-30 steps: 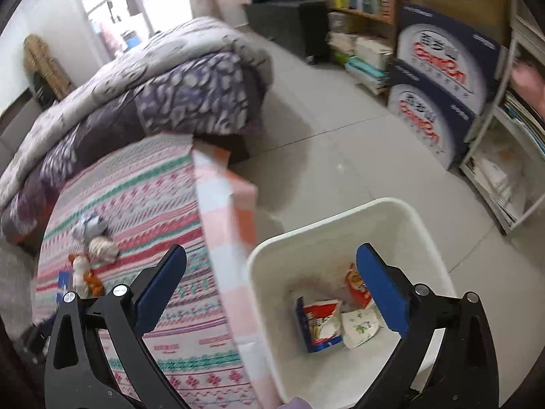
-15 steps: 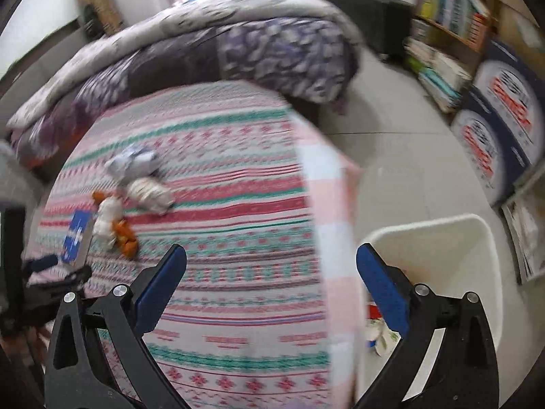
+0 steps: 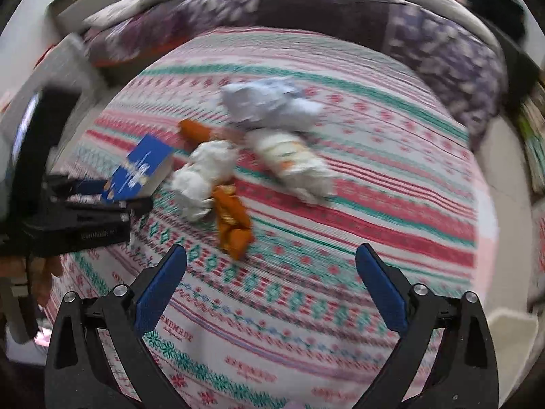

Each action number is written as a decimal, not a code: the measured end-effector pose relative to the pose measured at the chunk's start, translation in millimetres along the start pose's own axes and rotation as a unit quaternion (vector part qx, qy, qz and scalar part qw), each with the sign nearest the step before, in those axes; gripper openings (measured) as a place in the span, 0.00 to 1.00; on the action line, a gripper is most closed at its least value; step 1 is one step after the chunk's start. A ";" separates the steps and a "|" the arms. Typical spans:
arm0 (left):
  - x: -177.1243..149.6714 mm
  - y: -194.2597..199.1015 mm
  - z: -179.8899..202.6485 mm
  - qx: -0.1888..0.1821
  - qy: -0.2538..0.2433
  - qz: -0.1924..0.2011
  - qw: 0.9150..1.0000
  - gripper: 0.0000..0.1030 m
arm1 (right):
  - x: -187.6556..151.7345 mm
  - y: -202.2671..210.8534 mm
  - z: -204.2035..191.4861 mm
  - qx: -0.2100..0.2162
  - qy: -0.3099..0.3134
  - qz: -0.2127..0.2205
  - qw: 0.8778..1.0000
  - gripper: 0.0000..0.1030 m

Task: Collect trash
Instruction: 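Grasp the blue biscuit box with left gripper while right gripper grasps the orange wrapper, then carry the orange wrapper to the white bin and open the right gripper, then drop the blue biscuit box into the white bin by opening the left gripper, then grasp a white tissue bundle with left gripper while right gripper grasps another tissue bundle, then carry the tissue bundle to the white bin and open the right gripper, then drop the white tissue bundle into the bin by opening the left gripper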

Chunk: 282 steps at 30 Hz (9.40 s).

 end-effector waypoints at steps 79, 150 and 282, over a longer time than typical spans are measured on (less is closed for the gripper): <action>-5.1 134.3 207.2 -0.049 -0.036 0.168 0.984 0.56 | -112.5 157.6 243.6 -0.120 -0.283 0.037 0.951 0.24; 32.9 27.9 97.2 0.052 0.028 0.077 0.995 0.33 | -57.3 111.6 168.2 -0.112 -0.278 0.075 0.951 0.88; -48.6 121.3 401.3 -0.184 -0.225 0.169 0.942 0.68 | -131.0 207.9 329.6 -0.193 -0.429 0.149 0.870 0.73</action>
Point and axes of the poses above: each gripper's, at about its wrist camera, not at the fingertips, and y roughly against the way its jaws point, z to its right, x to its top, the point moved 7 cm from there along -y, roughly the way its jaws point, and after that the axes turned 8 degrees about -y, right-handed, at the moved point
